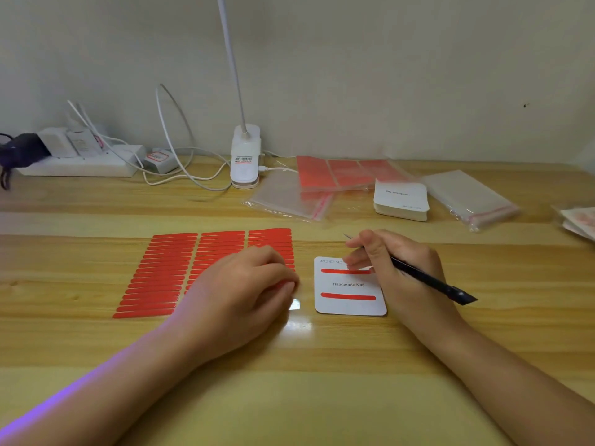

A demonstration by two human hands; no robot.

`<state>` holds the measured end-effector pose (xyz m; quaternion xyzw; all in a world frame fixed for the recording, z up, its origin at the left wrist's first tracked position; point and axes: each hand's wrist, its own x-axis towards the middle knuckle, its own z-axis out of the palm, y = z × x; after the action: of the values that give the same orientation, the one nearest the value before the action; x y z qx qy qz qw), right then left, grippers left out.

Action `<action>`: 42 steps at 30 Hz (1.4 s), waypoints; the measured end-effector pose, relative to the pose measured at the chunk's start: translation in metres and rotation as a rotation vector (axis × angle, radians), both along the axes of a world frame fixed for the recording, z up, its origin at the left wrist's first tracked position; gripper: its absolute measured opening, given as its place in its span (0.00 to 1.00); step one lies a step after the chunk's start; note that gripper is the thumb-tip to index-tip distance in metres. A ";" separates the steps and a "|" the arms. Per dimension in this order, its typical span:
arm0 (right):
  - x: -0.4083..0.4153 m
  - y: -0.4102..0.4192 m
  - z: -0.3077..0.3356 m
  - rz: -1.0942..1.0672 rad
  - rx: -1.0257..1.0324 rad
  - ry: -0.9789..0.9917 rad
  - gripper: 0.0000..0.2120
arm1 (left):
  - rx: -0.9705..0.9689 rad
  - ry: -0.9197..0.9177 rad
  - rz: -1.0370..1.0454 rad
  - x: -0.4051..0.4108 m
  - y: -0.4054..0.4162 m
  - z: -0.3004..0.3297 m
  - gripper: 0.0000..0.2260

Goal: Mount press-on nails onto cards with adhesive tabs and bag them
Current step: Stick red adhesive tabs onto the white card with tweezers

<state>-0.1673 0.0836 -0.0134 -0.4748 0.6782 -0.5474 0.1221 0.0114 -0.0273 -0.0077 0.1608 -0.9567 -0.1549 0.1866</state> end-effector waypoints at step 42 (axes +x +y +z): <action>-0.018 -0.001 -0.001 0.140 -0.119 -0.406 0.09 | 1.271 0.342 0.121 -0.058 0.010 0.002 0.07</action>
<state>-0.1850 0.0822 -0.0140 -0.4070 0.5717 -0.6610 0.2656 -0.0470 -0.0178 -0.0054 0.2663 -0.6253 -0.7019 0.2129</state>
